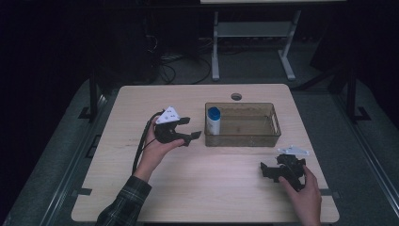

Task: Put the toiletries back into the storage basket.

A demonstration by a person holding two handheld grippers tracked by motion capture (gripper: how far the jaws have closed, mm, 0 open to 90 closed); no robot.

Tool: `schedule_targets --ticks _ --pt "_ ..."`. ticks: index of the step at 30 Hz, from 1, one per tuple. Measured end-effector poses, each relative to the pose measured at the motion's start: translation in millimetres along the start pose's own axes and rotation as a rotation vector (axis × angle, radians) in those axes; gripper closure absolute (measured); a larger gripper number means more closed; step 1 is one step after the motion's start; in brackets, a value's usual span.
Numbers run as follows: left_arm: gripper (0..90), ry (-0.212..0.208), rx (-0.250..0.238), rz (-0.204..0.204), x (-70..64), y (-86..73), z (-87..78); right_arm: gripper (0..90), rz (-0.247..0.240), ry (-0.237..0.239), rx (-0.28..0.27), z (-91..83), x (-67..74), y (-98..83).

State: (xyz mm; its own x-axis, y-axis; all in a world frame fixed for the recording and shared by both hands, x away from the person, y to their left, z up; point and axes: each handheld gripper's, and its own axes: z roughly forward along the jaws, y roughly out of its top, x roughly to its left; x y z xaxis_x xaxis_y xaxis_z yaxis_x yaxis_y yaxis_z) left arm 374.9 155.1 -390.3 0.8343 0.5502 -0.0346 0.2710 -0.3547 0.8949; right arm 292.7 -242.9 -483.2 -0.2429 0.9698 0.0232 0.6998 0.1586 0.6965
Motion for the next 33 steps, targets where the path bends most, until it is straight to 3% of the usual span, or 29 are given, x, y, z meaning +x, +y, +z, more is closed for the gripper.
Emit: schedule_targets --ticks 16,33 --pt "25.2 0.057 0.084 0.010 -17.4 -39.9 -35.1 0.0 -0.001 0.000 0.000 0.1 -0.1 0.0" --pt "24.8 0.104 0.171 -0.045 -26.0 -94.4 -72.2 0.0 0.000 0.000 0.000 0.1 0.0 0.0"
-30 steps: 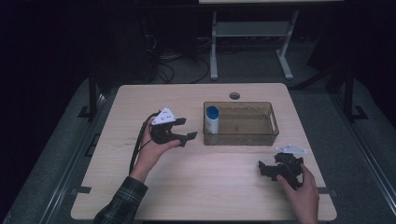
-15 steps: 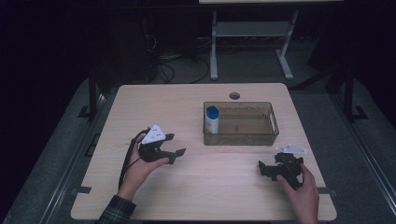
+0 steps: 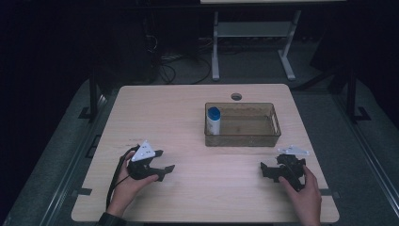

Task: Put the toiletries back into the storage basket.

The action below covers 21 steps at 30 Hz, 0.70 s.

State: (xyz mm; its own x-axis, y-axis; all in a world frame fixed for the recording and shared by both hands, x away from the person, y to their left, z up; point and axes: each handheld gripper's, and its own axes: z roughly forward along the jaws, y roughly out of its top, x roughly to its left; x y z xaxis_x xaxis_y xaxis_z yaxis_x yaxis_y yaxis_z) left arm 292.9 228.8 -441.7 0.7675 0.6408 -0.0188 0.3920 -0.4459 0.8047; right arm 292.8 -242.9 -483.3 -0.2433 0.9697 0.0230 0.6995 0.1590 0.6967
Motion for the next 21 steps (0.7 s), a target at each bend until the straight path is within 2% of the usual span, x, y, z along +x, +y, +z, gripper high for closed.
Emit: schedule_targets --ticks 4,9,16,21 --pt "24.8 0.026 0.025 0.003 1.0 -8.9 -4.0 0.0 0.002 0.000 0.000 0.0 0.1 0.0" --pt "24.8 0.026 0.066 -0.008 1.6 -23.0 -7.3 0.0 0.003 0.001 0.000 0.0 0.3 0.1" --pt "24.6 0.043 0.093 -0.023 2.8 -35.4 -14.1 0.0 0.003 0.000 0.000 0.0 0.3 0.1" --pt "24.6 0.055 0.112 -0.019 2.5 -42.6 -17.1 0.0 0.004 0.000 0.000 0.0 0.3 0.0"
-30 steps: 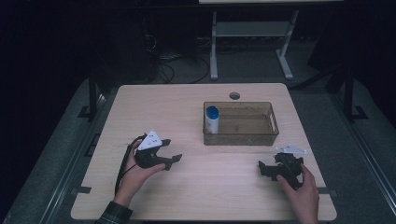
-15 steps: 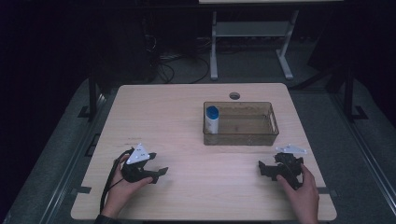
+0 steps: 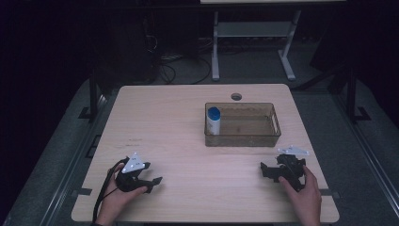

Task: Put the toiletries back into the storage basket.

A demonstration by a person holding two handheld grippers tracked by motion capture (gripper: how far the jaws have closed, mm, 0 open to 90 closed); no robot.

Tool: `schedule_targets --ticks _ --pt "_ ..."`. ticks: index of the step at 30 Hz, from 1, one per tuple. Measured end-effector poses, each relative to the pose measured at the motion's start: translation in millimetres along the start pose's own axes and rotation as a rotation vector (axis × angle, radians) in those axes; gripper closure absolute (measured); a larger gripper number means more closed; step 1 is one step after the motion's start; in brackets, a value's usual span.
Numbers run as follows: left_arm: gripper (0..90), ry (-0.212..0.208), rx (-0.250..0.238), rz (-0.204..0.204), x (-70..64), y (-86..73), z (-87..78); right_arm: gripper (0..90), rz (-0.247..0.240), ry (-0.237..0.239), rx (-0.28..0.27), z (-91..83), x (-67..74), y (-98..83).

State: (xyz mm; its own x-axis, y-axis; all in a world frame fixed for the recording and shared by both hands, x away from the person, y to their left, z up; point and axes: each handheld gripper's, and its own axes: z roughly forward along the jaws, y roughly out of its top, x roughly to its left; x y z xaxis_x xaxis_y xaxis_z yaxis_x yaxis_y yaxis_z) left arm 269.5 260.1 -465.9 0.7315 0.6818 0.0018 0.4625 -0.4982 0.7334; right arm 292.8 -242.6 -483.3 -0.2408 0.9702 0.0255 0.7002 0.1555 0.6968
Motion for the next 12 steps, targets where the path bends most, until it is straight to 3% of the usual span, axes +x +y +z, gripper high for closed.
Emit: schedule_targets --ticks 12 --pt "21.7 0.003 0.010 0.002 -0.4 -8.7 1.7 0.0 -0.001 -0.001 0.000 -0.2 0.3 -0.2"
